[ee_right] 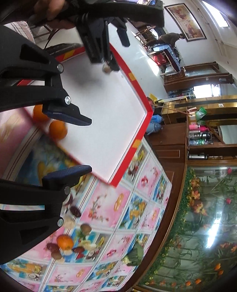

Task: Organize fruits
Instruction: 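Carry the beige pieces over the white tray and open both grippers, then move both open grippers back to the remaining fruit on the tablecloth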

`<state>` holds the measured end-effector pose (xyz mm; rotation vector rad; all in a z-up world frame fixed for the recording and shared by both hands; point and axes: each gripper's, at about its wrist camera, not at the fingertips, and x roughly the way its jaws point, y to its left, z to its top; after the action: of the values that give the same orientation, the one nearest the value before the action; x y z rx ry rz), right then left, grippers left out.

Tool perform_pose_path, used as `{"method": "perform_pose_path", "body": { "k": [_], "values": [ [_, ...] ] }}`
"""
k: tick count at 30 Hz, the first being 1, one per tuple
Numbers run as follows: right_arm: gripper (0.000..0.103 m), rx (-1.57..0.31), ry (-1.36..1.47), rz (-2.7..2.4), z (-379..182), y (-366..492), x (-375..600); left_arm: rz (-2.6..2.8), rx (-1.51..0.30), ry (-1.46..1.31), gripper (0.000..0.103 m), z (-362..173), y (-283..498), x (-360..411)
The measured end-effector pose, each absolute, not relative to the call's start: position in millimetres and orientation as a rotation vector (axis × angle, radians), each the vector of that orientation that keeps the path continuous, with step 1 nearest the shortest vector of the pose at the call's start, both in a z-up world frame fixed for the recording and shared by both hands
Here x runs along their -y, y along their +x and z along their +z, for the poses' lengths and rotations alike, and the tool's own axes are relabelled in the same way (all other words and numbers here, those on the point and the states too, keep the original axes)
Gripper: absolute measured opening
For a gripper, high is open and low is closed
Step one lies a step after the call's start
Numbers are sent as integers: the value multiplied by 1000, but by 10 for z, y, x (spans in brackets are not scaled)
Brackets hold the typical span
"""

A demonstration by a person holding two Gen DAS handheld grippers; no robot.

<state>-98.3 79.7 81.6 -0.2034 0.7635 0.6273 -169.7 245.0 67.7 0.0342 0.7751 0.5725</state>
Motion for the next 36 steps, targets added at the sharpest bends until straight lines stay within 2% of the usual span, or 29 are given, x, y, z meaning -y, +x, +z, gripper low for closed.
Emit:
{"method": "perform_pose_path", "body": {
  "k": [11, 16, 23, 28, 36],
  "values": [
    [49, -763, -142, 394, 721, -731, 584, 705, -733, 62, 80, 966, -1950, -2719],
    [49, -786, -77, 315, 630, -615, 1134, 714, -697, 90, 80, 1125, -1937, -2570],
    [49, -808, -45, 281, 531, -543, 1493, 448, -717, 146, 80, 1073, -1520, -1703],
    [49, -813, 12, 310, 426, -550, 1606, 224, -795, 190, 80, 861, -1196, -993],
    [49, -886, 16, 347, 244, -320, 1532, 67, -889, 255, 80, 542, -980, -350]
  ]
}}
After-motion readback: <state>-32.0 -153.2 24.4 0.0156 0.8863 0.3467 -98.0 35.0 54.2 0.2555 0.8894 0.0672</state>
